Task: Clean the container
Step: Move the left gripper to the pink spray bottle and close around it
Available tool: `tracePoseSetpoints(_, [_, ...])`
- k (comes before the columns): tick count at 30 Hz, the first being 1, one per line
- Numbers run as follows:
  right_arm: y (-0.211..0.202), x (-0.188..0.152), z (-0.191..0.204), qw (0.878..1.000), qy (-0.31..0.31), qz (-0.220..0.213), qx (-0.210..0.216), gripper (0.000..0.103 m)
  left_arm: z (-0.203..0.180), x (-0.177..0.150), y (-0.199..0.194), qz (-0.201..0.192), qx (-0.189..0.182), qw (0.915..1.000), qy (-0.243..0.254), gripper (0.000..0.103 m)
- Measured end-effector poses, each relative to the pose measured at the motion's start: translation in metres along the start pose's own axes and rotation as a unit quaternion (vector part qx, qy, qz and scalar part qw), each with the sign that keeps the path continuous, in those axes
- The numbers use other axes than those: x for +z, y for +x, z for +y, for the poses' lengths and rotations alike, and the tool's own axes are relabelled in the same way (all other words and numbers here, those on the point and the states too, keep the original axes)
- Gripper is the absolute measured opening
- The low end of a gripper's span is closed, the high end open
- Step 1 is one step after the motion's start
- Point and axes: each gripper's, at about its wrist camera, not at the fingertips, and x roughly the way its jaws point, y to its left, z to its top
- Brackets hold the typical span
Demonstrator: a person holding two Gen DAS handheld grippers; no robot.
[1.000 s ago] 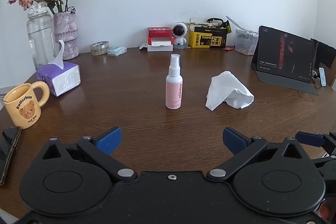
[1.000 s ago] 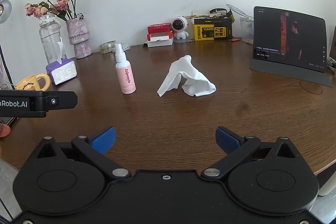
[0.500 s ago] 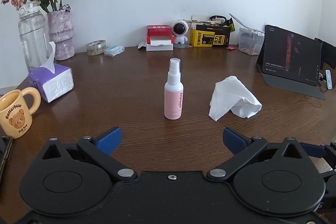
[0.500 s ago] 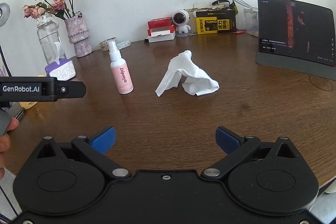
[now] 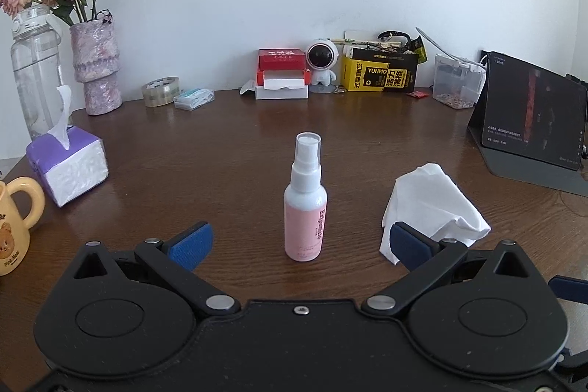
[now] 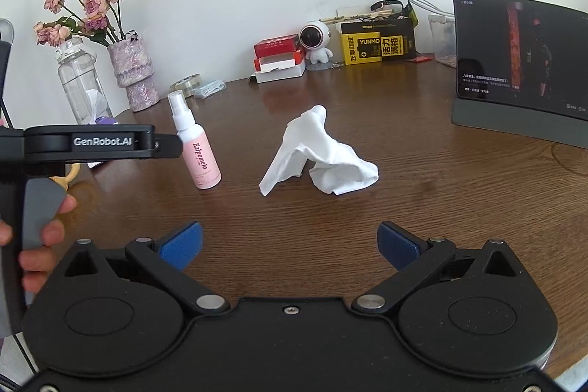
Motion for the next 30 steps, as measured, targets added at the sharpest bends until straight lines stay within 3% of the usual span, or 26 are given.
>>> tracePoseSetpoints(16, [0.026, 0.008, -0.014, 1.0, 0.008, 0.021, 0.003, 0.103, 0.003, -0.002, 0.067, 0.015, 0.018, 0.9997, 0.008, 0.101])
tracePoseSetpoints(20, [0.031, 0.009, -0.017, 1.0, 0.01, 0.025, 0.002, 0.103, 0.003, -0.002, 0.074, 0.012, 0.014, 0.9998, 0.012, 0.094])
tracePoseSetpoints(22, [0.033, 0.01, -0.018, 1.0, 0.012, 0.028, 0.002, 0.103, 0.003, -0.003, 0.079, 0.016, 0.01, 0.9997, 0.013, 0.085])
tracePoseSetpoints(24, [0.034, 0.01, -0.019, 0.999, 0.013, 0.031, 0.001, 0.103, 0.003, -0.003, 0.083, 0.019, 0.007, 0.9997, 0.013, 0.065])
tracePoseSetpoints(25, [0.035, 0.01, -0.019, 0.999, 0.013, 0.033, 0.001, 0.103, 0.003, -0.003, 0.085, 0.021, 0.005, 0.9997, 0.014, 0.062])
tracePoseSetpoints(27, [0.036, 0.01, -0.02, 0.999, 0.013, 0.034, -0.001, 0.103, 0.004, -0.004, 0.088, 0.023, -0.003, 0.9997, 0.01, 0.046])
tracePoseSetpoints(30, [0.037, 0.01, -0.022, 0.999, 0.013, 0.034, -0.004, 0.103, 0.004, -0.006, 0.089, 0.019, -0.026, 0.9994, 0.011, 0.035])
